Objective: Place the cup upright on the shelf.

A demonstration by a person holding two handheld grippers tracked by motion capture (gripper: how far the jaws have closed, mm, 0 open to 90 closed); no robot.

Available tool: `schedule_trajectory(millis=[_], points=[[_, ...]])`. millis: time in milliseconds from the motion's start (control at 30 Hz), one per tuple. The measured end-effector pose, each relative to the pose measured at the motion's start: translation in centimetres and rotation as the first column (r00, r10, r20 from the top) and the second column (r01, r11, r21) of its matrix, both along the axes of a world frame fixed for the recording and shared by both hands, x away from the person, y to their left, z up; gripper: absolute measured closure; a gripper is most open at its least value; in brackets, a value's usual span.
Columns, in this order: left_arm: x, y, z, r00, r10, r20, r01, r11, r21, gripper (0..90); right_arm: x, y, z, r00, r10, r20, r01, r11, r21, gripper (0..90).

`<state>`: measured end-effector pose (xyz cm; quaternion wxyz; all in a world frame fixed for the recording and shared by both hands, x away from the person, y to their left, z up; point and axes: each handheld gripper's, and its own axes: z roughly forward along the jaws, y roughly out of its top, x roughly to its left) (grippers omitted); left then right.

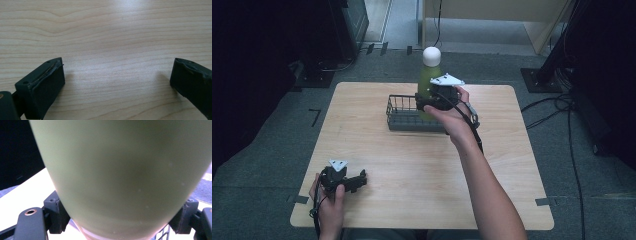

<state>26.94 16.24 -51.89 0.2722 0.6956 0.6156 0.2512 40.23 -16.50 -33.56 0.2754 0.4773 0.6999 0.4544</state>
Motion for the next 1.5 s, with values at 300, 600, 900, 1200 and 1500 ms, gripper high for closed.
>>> schedule_trajectory(millis=[300,600,900,1200,1500], points=[[0.0,0.0,0.0,1.0,0.001,0.0,-0.001,1.0,-0.001,0.0,3.0,-0.8,-1.3,0.9979,-0.062,0.019,0.063,0.9979,-0.016,19.9],[0.0,0.0,0.0,1.0,0.0,-0.001,0.0,1.0,-0.001,0.0,4.3,-1.2,-3.7,0.9965,-0.084,0.0,0.084,0.996,-0.029,19.9],[0.0,0.0,0.0,1.0,0.0,-0.002,0.0,1.0,0.0,0.0,4.8,-1.4,-6.0,0.9939,-0.096,-0.056,0.094,0.995,-0.033,19.9],[0.0,0.0,0.0,1.0,0.0,-0.002,0.0,1.0,0.0,0.0,4.9,-1.6,-6.7,0.9937,-0.091,-0.065,0.089,0.9957,-0.026,19.7],[0.0,0.0,0.0,1.0,0.0,-0.002,0.0,1.0,-0.001,0.0,4.7,-1.9,-6.5,0.9929,-0.085,-0.084,0.086,0.9961,0.018,16.6]])
